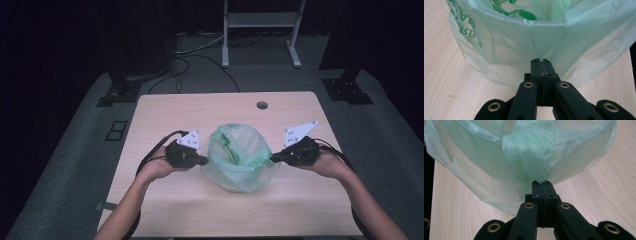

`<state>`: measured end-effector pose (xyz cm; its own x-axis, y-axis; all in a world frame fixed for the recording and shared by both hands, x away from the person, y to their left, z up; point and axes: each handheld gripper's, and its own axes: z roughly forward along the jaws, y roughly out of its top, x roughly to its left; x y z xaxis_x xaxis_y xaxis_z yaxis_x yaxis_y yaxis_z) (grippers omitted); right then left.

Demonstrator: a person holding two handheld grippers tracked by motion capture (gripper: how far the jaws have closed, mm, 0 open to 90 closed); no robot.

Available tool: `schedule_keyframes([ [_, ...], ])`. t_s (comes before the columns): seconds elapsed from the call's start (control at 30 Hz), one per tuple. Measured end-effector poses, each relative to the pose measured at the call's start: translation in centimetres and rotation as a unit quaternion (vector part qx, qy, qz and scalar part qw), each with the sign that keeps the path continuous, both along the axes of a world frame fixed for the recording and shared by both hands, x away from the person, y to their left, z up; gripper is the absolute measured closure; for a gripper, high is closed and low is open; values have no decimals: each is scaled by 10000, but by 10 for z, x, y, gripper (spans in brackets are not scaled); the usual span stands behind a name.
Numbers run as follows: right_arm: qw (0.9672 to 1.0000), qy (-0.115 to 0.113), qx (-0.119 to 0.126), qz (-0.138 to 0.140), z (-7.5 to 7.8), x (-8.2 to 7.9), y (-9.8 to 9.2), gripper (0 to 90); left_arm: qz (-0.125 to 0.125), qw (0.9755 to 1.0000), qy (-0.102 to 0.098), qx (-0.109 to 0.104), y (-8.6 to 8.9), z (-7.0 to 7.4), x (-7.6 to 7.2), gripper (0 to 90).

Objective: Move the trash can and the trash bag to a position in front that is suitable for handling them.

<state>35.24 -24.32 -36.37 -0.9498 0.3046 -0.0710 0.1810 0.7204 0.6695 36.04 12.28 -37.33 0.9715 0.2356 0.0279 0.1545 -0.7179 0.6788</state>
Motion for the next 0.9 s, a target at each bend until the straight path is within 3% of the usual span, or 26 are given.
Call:
schedule_keyframes([
  [0.27, 10000, 68, 38, -4, -7, 1, 0, 900, 22, 10000, 81, 25, 5, -12, -3, 900],
  [0.63, 9996, -30, 88, -266, -10, 3, -6, 897, 244, 9996, 98, 66, 9, -20, 0, 898],
  [0.67, 9995, -9, 148, -263, -10, 3, -7, 825, 254, 9996, 92, 7, 10, -20, -1, 886],
  [0.7, 9993, 64, 237, -286, -9, 3, -9, 757, 250, 9996, 139, -62, 10, -18, -1, 771],
  [0.8, 9989, 165, 371, -238, -3, 1, -14, 692, 333, 9993, 170, -41, 13, -15, -2, 606],
  [0.9, 9990, 219, 323, -220, 7, -2, -16, 571, 347, 9993, 150, -34, 16, -11, -3, 525],
])
